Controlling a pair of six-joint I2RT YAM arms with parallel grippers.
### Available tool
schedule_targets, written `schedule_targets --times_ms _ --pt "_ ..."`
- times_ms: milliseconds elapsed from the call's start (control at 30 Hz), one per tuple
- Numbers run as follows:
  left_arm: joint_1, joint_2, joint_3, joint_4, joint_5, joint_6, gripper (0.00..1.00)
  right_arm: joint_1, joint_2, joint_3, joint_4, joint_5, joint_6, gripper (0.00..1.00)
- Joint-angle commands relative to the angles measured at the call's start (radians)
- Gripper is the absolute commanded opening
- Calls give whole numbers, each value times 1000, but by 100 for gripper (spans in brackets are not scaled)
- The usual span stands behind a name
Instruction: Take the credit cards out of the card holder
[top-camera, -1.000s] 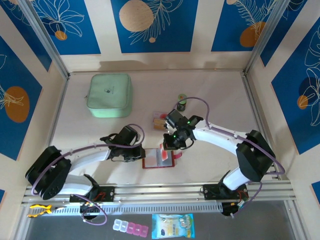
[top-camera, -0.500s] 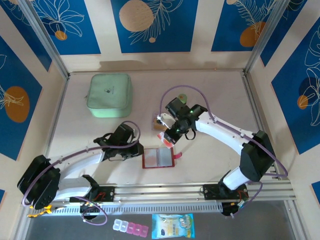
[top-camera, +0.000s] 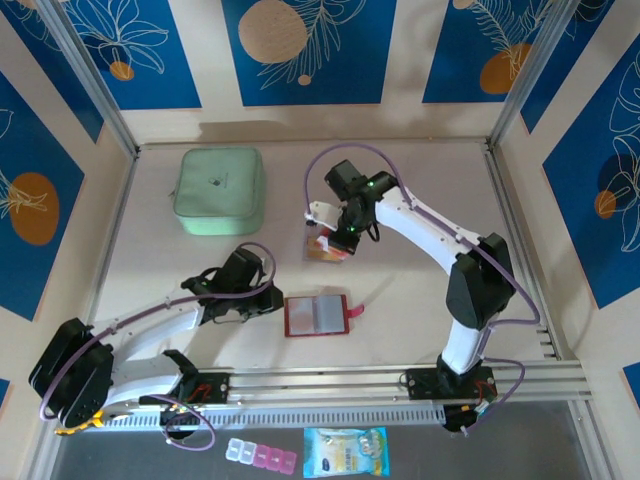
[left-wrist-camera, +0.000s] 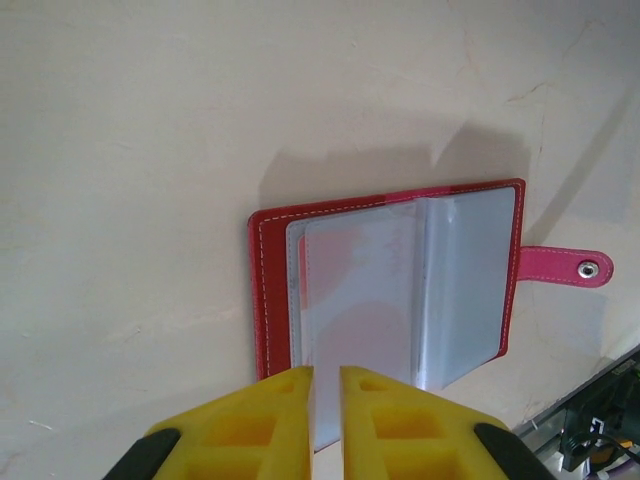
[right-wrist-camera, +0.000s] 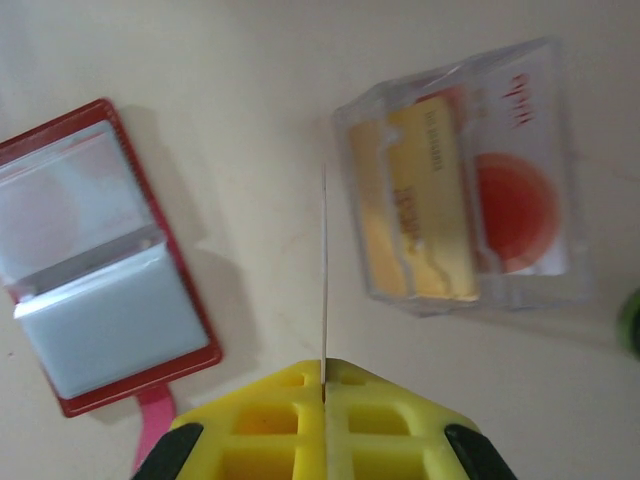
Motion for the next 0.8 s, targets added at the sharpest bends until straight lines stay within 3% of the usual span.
schedule_targets --times_ms 0,400,767 --pt "14 -10 -3 -31 -5 25 14 -32 42 88 -44 -69 -85 0" --pt "31 -26 5 -71 -6 40 14 -96 244 339 -147 -112 -176 0" --pt "49 -55 -18 -82 -9 36 14 -104 336 398 -163 -63 -230 0"
